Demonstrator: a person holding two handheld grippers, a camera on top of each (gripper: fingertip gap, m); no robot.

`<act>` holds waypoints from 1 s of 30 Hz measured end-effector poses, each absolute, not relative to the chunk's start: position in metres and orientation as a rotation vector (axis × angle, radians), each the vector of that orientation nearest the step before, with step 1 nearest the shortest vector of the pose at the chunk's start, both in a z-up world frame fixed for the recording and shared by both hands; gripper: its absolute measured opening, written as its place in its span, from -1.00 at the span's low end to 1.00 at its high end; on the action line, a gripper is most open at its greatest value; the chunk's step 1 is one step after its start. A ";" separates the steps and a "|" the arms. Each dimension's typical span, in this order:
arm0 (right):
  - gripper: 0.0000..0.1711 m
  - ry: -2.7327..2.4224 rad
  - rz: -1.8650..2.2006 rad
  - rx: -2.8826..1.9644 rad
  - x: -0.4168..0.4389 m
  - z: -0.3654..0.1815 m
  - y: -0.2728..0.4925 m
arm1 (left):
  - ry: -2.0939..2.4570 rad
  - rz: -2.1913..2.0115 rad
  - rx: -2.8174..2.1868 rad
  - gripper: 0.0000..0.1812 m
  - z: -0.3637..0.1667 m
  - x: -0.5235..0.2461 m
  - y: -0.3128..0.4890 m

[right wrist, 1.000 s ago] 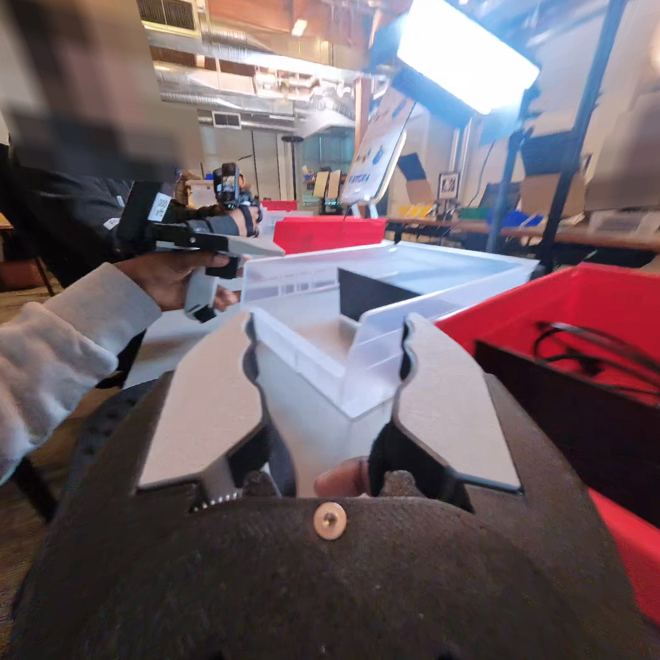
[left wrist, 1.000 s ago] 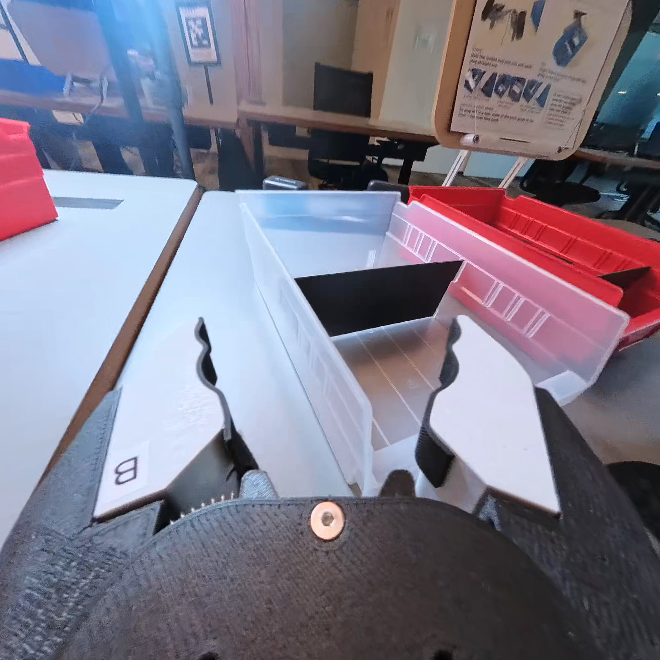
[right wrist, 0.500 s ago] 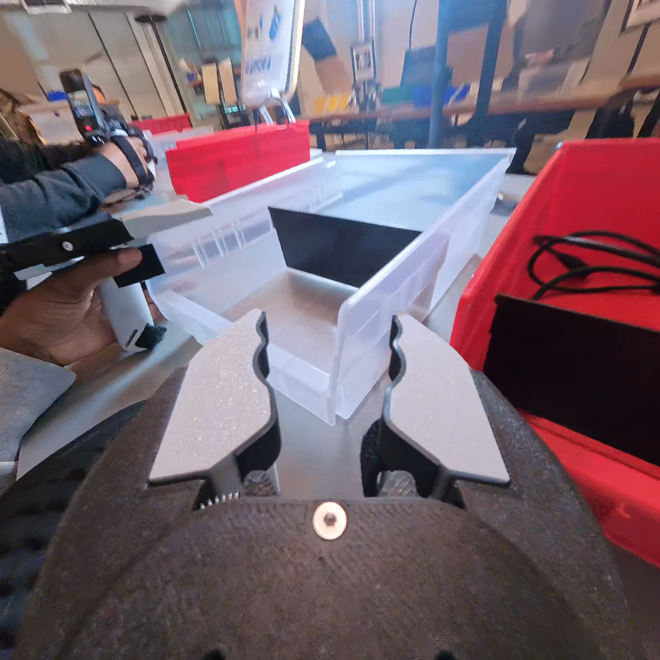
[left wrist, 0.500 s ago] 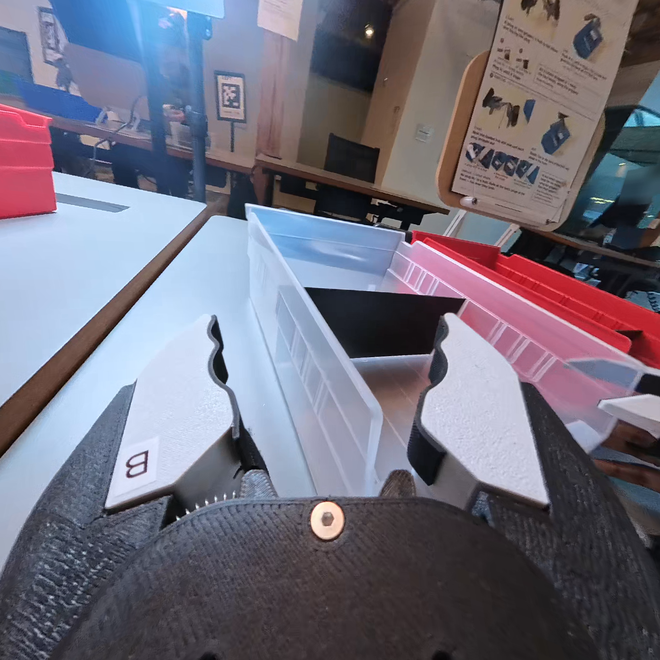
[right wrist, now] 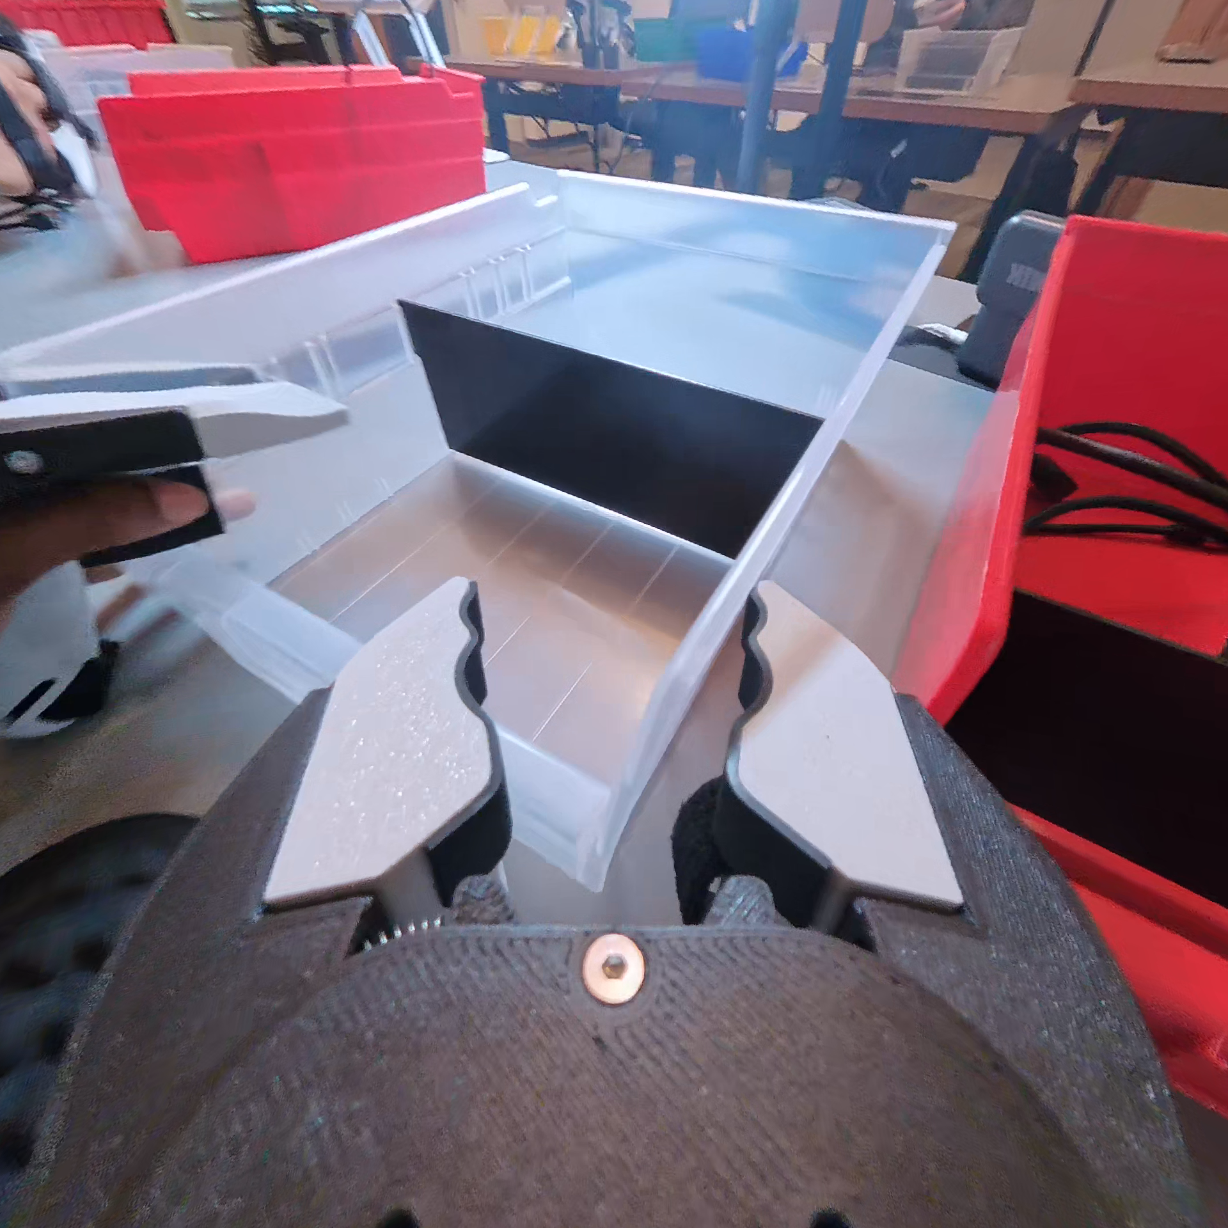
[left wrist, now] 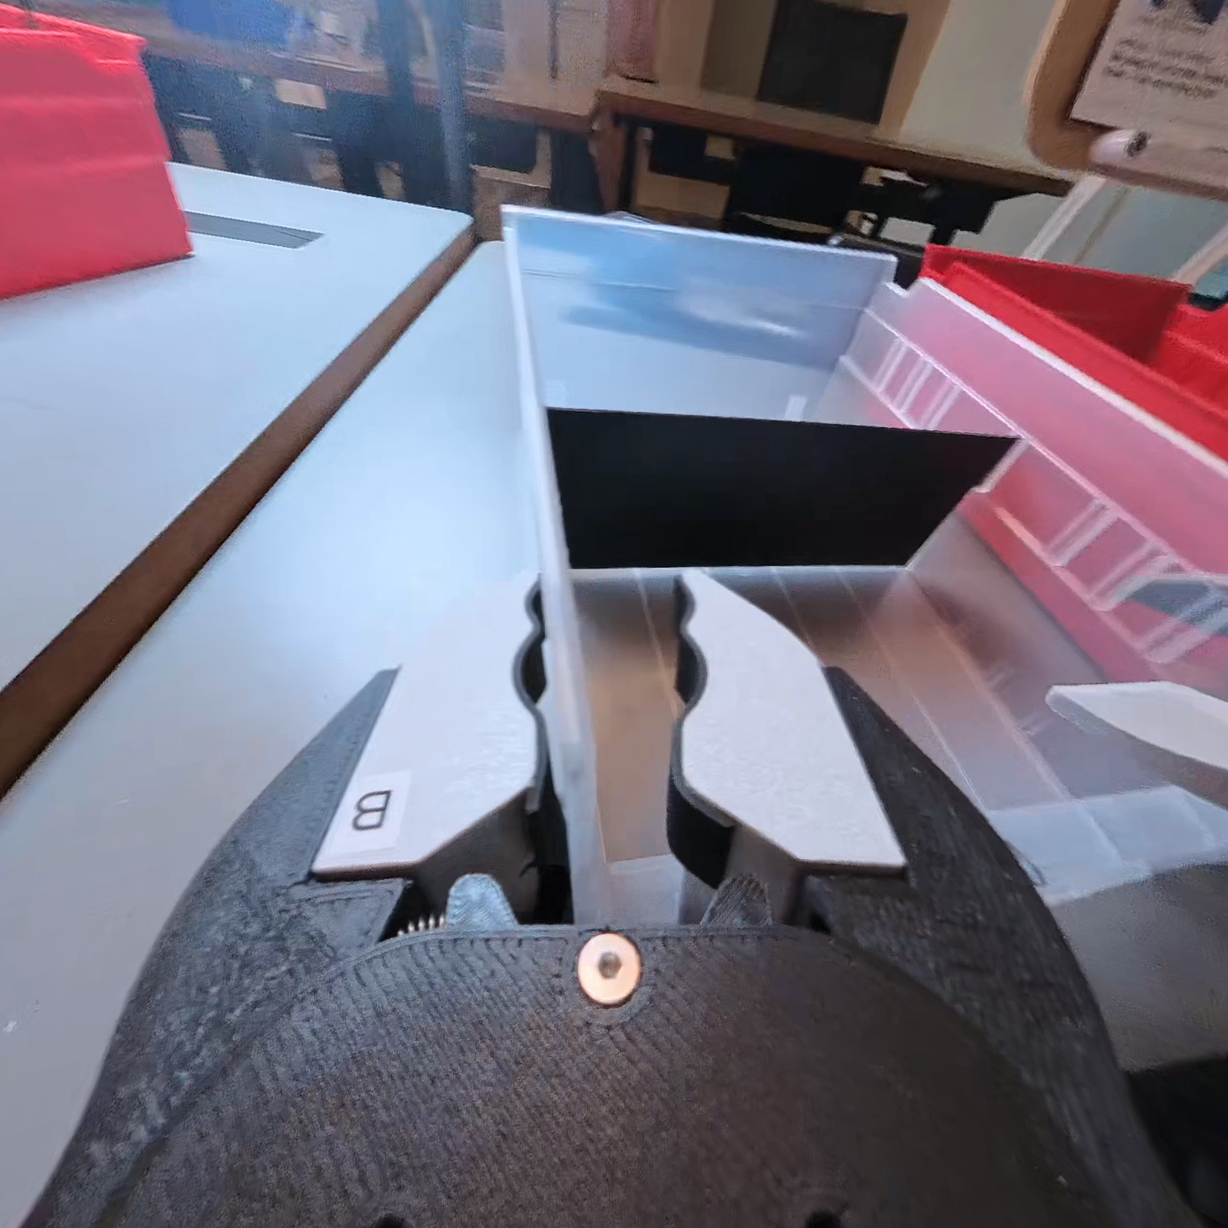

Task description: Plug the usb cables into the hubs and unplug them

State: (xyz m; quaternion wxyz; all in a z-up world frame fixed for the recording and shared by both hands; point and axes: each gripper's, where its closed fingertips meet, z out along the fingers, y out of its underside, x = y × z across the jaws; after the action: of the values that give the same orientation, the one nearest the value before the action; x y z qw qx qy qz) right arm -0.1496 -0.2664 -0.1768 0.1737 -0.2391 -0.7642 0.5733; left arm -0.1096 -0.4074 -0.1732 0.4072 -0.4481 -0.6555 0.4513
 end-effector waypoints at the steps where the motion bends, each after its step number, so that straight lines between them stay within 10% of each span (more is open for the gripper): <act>1: -0.18 -2.149 1.592 -0.708 -0.155 -0.178 -0.267 | -1.699 1.187 -1.070 -0.82 -0.172 -0.106 -0.416; 12: -0.91 -1.576 1.876 -0.649 -0.164 -0.109 -0.236 | -1.238 1.830 -0.745 -0.95 -0.071 -0.056 -0.389; 21: -0.93 -1.100 2.038 -0.482 -0.149 0.007 -0.130 | -0.787 1.896 -0.509 -0.93 0.036 -0.041 -0.284; 30: -0.92 -0.868 1.764 -0.619 -0.173 -0.014 0.060 | -0.608 1.577 -0.680 -0.87 0.025 -0.117 -0.114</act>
State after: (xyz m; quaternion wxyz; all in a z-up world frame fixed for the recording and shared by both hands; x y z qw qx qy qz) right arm -0.1729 0.0600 -0.0140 0.5146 -0.2575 -0.3610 0.7338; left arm -0.1169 -0.1143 0.0247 0.6131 -0.2948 -0.2638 0.6838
